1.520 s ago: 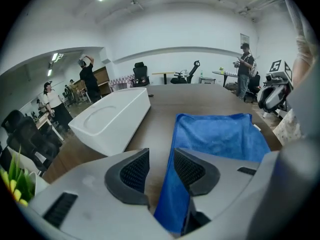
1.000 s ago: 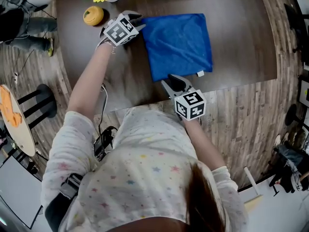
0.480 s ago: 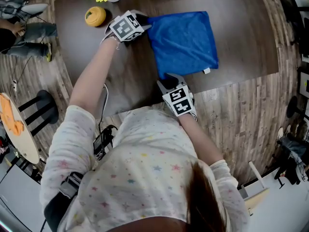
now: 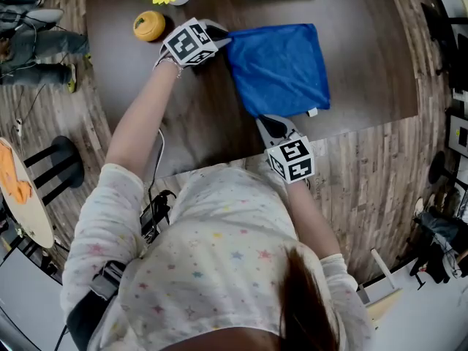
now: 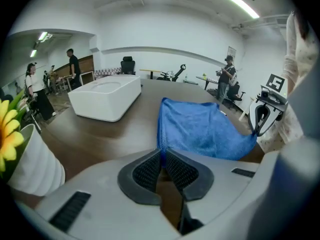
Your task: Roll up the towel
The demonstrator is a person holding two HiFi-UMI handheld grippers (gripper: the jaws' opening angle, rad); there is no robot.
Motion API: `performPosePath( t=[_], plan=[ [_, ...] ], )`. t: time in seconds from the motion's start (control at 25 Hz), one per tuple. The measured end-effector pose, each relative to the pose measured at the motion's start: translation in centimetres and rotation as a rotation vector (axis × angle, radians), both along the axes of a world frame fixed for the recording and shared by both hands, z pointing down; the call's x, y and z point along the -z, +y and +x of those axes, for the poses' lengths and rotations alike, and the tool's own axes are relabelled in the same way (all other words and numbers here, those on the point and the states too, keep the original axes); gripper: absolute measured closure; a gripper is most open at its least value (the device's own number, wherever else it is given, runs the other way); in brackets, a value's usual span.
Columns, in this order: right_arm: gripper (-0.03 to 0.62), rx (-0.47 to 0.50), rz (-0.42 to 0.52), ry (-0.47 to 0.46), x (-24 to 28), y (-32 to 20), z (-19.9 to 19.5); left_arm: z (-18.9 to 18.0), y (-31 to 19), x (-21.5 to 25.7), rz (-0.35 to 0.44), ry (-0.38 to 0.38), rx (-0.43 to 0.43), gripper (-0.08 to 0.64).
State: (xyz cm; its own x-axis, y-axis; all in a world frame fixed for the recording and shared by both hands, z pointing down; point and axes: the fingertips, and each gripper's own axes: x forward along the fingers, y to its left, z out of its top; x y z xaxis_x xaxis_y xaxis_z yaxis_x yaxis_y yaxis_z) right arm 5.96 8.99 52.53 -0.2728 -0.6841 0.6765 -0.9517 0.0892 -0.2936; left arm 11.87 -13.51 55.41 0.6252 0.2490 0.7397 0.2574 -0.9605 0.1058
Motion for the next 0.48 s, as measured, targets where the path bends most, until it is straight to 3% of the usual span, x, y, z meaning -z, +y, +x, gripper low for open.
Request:
performPosePath(
  t=[0.2, 0.48],
  plan=[
    [0.577, 0.019, 0.107, 0.03, 5.3, -0.7, 3.7, 0.0, -1.1, 4.0, -0.025, 0.064, 0.115, 0.526],
    [0.578, 0.034, 0.281, 0.08, 13.9, -2.7, 11.5, 0.1, -3.5, 10.5, 0.043, 0.113, 0.301, 0.526]
  ],
)
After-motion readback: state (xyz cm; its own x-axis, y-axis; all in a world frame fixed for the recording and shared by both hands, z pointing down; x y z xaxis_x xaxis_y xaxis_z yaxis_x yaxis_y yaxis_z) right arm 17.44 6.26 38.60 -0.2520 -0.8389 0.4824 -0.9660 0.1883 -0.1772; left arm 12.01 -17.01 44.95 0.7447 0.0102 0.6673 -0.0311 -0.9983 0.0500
